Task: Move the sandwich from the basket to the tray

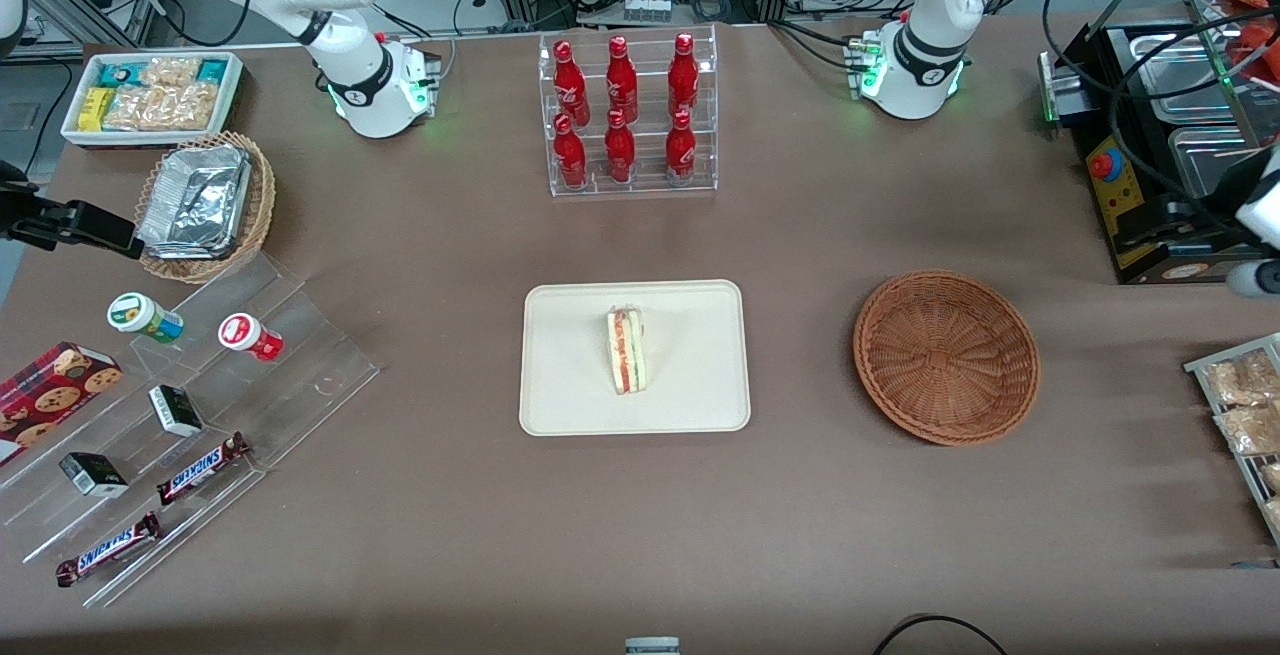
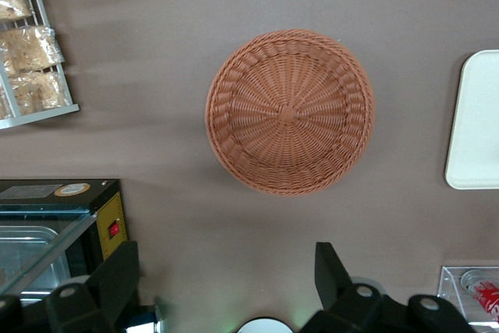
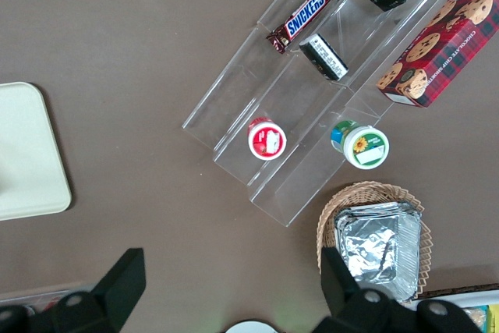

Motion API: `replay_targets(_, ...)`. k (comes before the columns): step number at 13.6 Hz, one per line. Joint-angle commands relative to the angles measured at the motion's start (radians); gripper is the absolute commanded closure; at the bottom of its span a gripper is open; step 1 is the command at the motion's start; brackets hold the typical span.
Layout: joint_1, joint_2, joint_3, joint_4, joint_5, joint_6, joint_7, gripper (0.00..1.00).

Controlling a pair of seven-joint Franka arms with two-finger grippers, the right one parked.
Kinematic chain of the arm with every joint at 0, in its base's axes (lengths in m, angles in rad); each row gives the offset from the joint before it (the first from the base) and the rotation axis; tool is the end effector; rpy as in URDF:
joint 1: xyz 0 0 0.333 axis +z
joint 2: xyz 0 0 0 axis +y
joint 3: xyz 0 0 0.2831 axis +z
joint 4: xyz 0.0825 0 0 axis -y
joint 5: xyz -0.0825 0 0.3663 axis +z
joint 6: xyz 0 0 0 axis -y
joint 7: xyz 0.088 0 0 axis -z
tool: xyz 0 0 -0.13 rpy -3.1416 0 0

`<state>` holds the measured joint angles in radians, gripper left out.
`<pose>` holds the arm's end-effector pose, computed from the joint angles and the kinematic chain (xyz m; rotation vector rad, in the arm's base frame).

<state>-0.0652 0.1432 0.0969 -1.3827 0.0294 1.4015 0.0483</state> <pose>0.5550 0.0181 0.5608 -3.0973 0.0210 0.1943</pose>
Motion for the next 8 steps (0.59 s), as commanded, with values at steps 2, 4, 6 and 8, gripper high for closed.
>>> replay_targets(2, -0.005, -0.022, 0.004, -0.019, -0.019, -0.006, -0.01, 0.01)
replay_targets(4, -0.004, -0.014, -0.012, -0.018, -0.017, -0.006, -0.025, 0.01)
replay_targets(6, 0.022, -0.017, -0.043, -0.019, -0.017, -0.007, -0.057, 0.01)
replay_targets(8, 0.102, -0.022, -0.141, -0.019, -0.008, -0.007, -0.073, 0.01)
